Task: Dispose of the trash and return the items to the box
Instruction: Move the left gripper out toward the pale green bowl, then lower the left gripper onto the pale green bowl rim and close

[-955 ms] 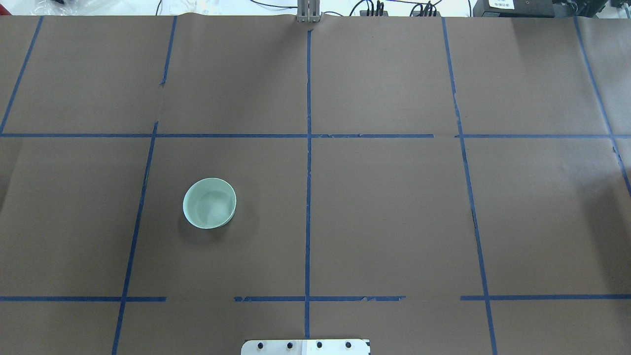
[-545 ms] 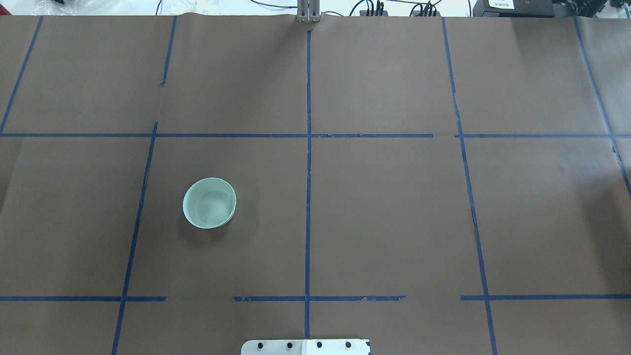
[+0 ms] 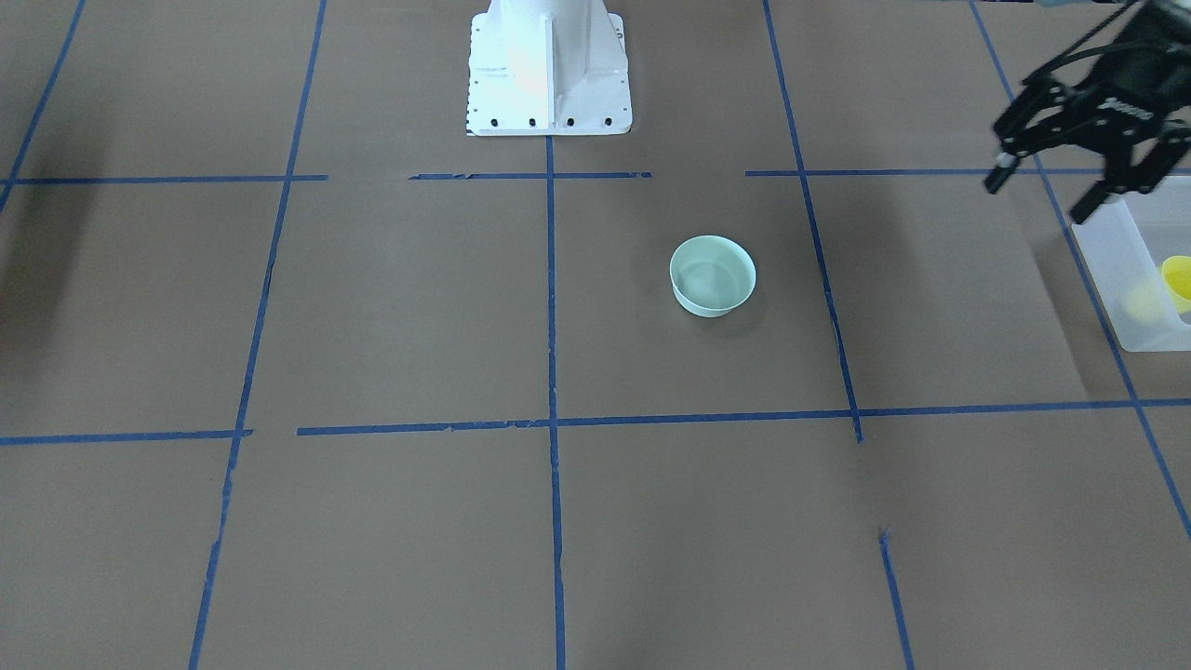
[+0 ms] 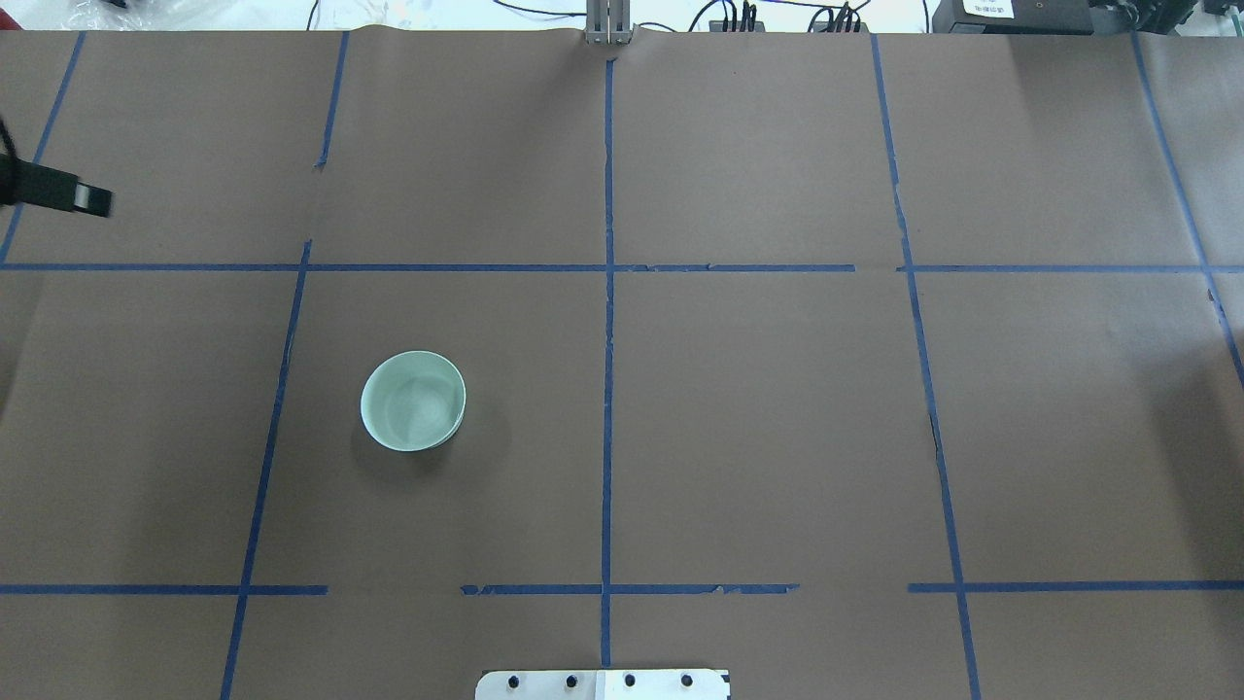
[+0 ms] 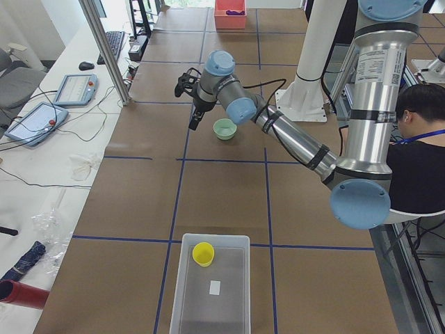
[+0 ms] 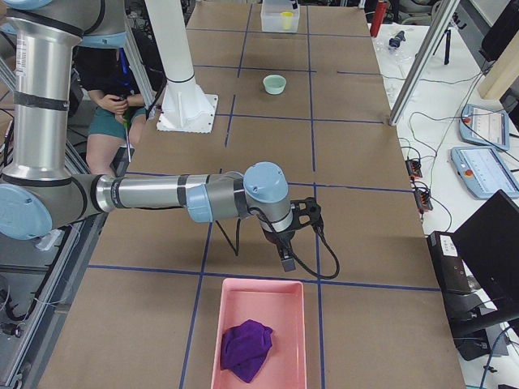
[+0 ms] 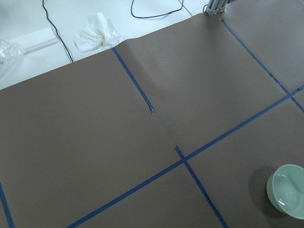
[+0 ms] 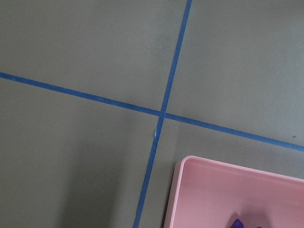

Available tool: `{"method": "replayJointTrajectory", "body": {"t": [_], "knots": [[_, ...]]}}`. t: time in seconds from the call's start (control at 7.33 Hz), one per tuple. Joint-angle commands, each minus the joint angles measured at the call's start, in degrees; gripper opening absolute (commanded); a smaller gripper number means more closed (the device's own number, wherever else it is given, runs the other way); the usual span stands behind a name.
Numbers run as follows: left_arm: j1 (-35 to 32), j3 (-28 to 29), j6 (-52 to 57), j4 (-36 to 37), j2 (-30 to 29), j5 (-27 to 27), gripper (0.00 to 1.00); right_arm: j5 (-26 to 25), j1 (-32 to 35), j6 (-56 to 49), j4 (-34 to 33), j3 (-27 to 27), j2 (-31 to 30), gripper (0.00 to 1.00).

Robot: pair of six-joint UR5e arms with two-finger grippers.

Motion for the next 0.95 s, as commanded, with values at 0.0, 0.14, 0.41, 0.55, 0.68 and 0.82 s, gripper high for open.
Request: {"method": "replayJointTrajectory", "body": {"t": [0.0,0.14,0.41,0.55,0.68,0.82], "knots": [[21.9,-1.3,-30.4,-0.1,-2.9,14.7,0.67,-0.1,0.0,0.0,0.2,0.0,-0.5,1.00],[29.3,0.4,-39.4,-0.1,-4.3,20.9,0.55,-0.1,0.0,0.0,0.2,0.1,-0.8,1.00],[32.2,8.8,-42.3,0.1,-9.7,23.8,0.53,-0.1,0.0,0.0,0.2,0.1,-0.8,1.00],[32.0,9.2,-41.6,0.1,-9.3,23.6,0.53,-0.1,0.0,0.0,0.3,0.2,-0.8,1.00],[31.5,10.3,-38.5,0.1,-9.0,23.6,0.53,-0.1,0.0,-0.1,0.5,0.2,-0.8,1.00],[31.5,11.7,-35.3,0.0,-8.8,23.7,0.53,-0.1,0.0,0.0,1.3,0.1,-1.1,1.00]]}}
